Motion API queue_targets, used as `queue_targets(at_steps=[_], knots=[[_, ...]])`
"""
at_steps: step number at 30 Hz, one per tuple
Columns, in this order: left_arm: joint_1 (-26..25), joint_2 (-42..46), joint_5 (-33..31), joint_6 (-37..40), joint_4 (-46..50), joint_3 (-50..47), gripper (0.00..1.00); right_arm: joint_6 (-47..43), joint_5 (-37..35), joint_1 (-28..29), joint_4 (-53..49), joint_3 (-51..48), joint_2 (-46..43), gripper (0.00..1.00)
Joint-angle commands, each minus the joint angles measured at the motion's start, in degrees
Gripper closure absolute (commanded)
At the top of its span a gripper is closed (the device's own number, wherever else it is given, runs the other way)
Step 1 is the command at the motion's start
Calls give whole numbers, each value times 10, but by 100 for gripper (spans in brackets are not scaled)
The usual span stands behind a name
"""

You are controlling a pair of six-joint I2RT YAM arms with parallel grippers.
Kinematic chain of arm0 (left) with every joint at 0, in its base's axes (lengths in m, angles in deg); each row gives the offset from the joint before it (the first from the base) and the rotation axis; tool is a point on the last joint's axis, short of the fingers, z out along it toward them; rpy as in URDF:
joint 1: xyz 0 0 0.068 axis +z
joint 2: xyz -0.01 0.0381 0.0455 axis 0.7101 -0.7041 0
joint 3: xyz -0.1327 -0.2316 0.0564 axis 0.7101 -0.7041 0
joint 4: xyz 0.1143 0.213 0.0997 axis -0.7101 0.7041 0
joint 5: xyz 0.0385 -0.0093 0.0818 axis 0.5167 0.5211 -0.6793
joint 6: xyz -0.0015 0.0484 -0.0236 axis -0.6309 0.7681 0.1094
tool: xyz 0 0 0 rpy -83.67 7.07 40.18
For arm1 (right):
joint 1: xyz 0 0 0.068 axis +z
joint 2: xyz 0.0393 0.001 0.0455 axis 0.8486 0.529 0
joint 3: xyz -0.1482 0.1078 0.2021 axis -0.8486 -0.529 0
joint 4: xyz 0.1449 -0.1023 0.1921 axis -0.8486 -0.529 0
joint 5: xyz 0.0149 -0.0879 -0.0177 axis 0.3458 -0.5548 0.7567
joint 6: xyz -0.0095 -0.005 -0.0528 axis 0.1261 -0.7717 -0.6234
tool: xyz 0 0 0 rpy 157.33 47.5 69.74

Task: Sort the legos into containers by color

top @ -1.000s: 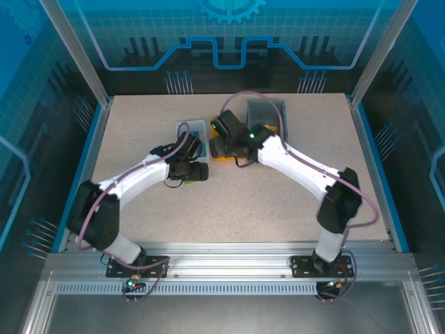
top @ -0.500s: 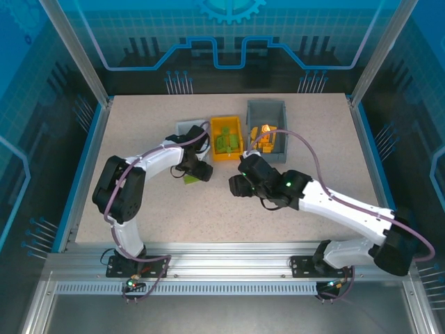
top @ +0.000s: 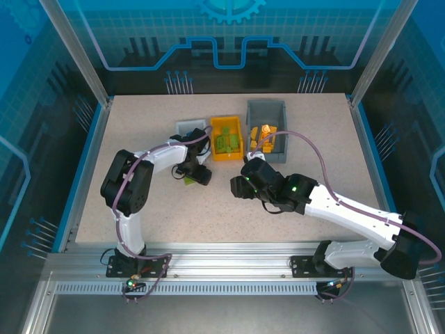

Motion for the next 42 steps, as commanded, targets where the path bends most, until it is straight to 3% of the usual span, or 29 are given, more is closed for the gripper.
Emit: queue_targets(at_steps=[1,6,17,24,27,35,42], knots=[[4,26,46,-31,14,-17,28,10,-16,9,-11,-1,-5,39],[-14,54,51,-87,-7,-61,33,14,-18,9,-9,-8,-6,39],[-33,13,-27,-163,-19,-63,47,20,-17,10,-12,-21,-21,39],[-39,15,-56,-171,-29,-67,75,19,-22,10,-11,-32,-34,39],[-55,44,-76,-179,-24,-73,76,6,-16,7,3,-40,-48,39],[-89,140,-31,-226,17,-18,75,-71,79,-53,86,-62,-108,37],[-85,71,31,-234,36,156,74,-74,135,-127,102,-46,-104,37]])
